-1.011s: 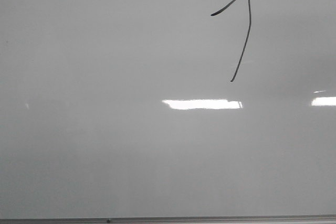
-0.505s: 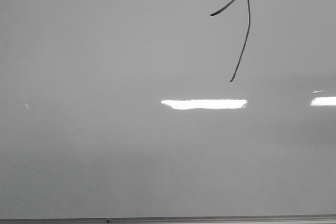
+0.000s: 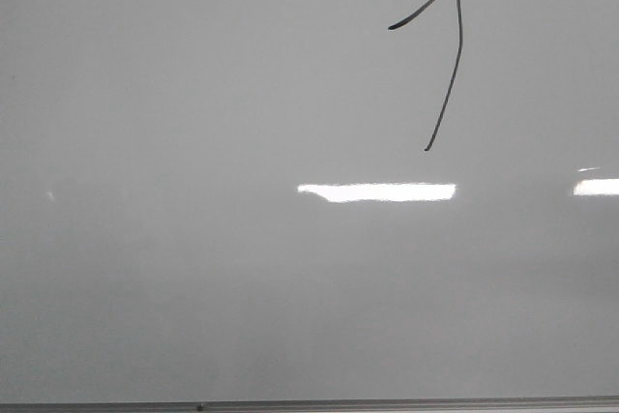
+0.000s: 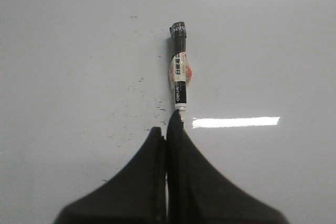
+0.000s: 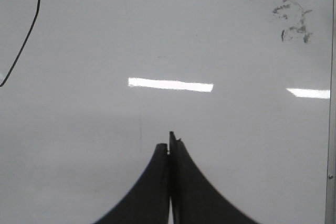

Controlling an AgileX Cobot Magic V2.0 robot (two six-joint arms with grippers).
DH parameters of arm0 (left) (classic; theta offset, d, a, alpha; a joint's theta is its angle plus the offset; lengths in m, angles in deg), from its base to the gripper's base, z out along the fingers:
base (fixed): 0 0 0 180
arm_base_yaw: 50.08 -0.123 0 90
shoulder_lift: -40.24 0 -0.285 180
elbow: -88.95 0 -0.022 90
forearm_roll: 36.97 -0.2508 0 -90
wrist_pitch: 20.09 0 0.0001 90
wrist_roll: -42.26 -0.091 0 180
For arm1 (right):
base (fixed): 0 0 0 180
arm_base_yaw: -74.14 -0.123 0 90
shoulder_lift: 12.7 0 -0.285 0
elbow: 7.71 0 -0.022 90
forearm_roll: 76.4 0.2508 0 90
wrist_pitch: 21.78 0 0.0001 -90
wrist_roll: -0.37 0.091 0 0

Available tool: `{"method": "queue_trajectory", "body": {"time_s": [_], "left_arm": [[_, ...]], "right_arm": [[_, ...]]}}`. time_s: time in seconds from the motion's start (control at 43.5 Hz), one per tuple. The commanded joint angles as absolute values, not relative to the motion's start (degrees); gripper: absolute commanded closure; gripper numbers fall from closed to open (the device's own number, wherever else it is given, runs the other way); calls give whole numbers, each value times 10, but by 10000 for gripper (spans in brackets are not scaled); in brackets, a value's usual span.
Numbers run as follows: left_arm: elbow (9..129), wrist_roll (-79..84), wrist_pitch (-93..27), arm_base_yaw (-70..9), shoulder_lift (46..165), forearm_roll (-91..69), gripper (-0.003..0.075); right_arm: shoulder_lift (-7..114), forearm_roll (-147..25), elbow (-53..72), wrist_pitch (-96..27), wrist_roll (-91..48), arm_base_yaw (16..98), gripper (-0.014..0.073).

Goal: Write number 7 on whiteboard

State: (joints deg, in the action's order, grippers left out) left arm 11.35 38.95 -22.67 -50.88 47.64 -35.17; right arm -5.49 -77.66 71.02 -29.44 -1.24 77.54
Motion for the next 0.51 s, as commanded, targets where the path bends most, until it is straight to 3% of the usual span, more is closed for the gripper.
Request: {"method": "queue_trajectory", "body": {"time_s": [0.0,0.482], "left_arm": [[106,390,-178,-510,469,-347,741],[106,390,-178,-510,469,-347,741]], "right_arm": [[-66,-771,709,-238,-11,779,659],[-66,-752,709,-177,-11,779,659]]}}
